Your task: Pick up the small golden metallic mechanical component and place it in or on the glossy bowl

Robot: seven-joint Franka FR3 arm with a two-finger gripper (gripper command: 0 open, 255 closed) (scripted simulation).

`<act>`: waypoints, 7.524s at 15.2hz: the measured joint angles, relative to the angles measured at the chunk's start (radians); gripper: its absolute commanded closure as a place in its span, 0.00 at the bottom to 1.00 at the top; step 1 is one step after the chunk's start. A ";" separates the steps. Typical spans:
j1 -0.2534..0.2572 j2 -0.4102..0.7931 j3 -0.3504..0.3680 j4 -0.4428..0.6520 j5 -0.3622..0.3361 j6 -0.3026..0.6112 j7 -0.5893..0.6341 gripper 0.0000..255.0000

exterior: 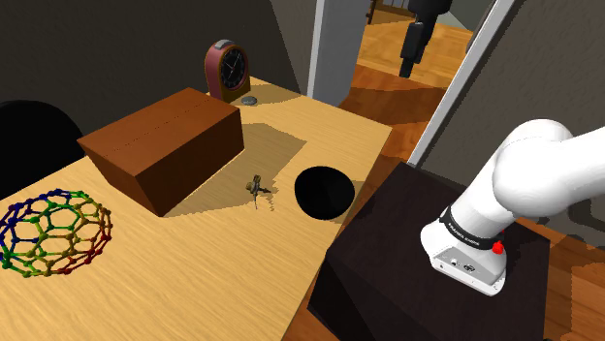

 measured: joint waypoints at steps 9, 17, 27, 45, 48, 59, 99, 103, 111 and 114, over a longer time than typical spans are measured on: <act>0.029 0.122 0.088 -0.090 0.059 0.213 0.131 0.00; 0.053 0.346 0.184 -0.105 0.094 0.458 0.277 0.00; 0.071 0.712 0.276 0.011 0.040 0.707 0.484 0.00; 0.213 1.356 0.237 0.471 -0.160 0.874 0.798 0.00; 0.216 1.388 0.228 0.476 -0.169 0.901 0.802 0.00; 0.221 1.415 0.222 0.479 -0.177 0.925 0.809 1.00; 0.176 1.116 0.284 0.482 -0.081 0.629 0.740 1.00; 0.160 1.039 0.289 0.380 -0.063 0.657 0.725 1.00; 0.114 0.744 0.288 0.007 0.020 0.749 0.638 1.00; 0.108 0.645 0.278 -0.119 0.049 0.781 0.600 1.00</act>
